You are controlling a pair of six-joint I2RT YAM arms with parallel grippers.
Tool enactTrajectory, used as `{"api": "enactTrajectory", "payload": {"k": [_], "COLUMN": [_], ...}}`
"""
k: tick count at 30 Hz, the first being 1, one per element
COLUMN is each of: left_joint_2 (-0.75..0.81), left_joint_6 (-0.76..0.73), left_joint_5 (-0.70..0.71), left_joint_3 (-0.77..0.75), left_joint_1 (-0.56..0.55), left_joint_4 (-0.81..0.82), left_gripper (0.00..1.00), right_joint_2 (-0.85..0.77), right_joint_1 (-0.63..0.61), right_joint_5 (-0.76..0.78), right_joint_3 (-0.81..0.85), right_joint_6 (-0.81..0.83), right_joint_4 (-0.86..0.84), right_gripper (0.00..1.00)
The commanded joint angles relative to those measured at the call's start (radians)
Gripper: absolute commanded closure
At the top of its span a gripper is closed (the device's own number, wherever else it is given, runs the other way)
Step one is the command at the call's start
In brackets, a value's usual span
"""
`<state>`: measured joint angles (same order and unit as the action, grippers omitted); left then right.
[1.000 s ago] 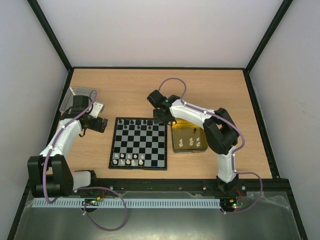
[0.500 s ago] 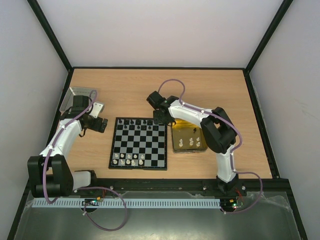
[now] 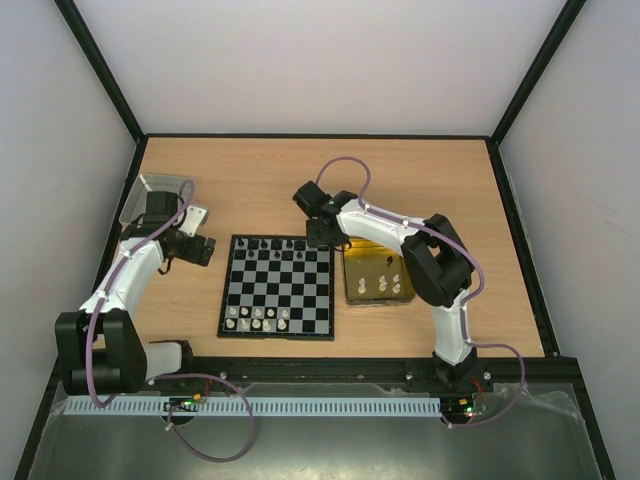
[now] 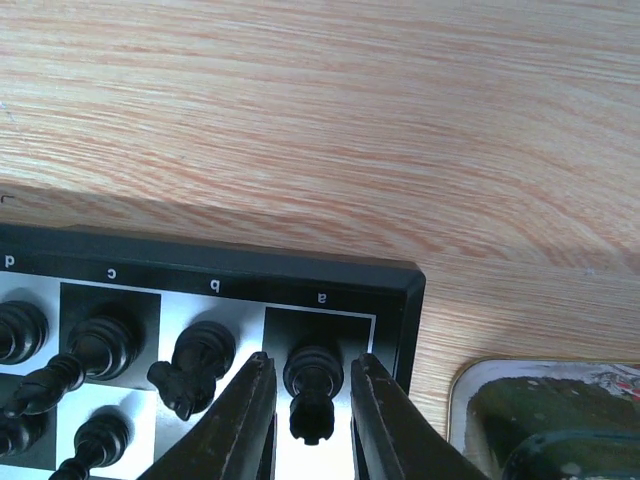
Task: Set up the chess pieces on the board
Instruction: Place the chess piece on the chessboard.
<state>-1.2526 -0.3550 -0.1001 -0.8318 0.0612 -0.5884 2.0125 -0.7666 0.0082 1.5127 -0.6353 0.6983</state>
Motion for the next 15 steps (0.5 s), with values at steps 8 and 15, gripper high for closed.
{"api": "enactTrajectory", "payload": {"k": [8,15], "left_joint_2": [0.023,0.02], "left_joint_6": [-0.005,-0.006], "left_joint_5": [0.0,-0.01], "left_joint_3": [-0.009,-0.014], "left_joint_1": [-0.003,-0.003], "left_joint_4": [-0.024,-0.025], "left_gripper": [0.06,0.06], "right_joint_2": [-0.167,-0.404], "right_joint_1": [0.026,0.154], "right_joint_5": [0.166,0.153], "right_joint_3": [0.065,-0.192], "right_joint_6": [-0.005,-0.004], "right_joint_4": [0.13,0.121], "right_gripper": [0.8,0.8]}}
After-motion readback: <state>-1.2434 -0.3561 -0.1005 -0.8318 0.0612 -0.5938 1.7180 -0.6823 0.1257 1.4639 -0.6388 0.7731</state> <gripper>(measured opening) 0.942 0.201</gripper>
